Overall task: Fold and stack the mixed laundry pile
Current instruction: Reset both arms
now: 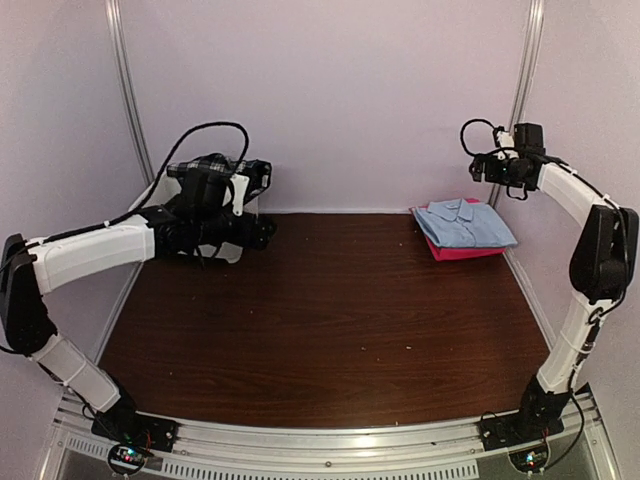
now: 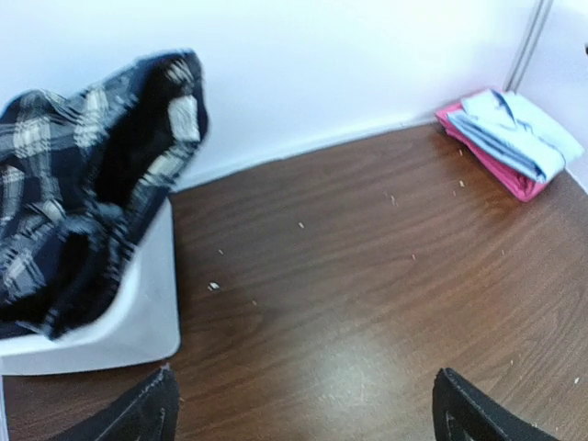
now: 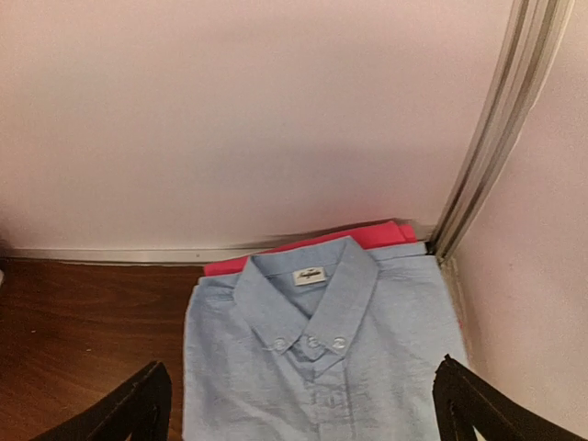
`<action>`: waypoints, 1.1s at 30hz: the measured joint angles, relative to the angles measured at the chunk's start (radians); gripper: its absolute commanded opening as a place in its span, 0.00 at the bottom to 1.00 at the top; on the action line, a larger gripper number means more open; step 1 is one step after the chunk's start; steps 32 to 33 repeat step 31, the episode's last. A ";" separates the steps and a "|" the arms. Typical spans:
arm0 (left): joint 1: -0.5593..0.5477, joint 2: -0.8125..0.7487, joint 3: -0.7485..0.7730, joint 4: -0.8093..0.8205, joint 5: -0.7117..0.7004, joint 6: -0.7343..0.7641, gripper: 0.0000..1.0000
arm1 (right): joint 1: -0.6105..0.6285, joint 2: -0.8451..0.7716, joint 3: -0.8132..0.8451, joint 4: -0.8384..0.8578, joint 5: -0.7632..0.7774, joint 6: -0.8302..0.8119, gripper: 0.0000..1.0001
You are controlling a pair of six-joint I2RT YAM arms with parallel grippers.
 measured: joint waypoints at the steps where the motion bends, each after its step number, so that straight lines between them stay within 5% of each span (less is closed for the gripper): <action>1: 0.022 -0.007 0.039 -0.031 0.002 -0.001 0.98 | 0.000 -0.035 -0.049 0.023 -0.047 0.024 1.00; 10: 0.084 -0.056 0.114 -0.134 0.007 -0.017 0.98 | 0.060 -0.323 -0.473 0.181 -0.326 0.182 1.00; 22: 0.070 -0.089 -0.298 -0.109 0.121 -0.147 0.98 | 0.380 -0.583 -1.051 0.377 -0.351 0.277 1.00; 33: 0.052 -0.126 -0.439 0.001 0.121 -0.217 0.98 | 0.452 -0.582 -1.176 0.474 -0.338 0.335 1.00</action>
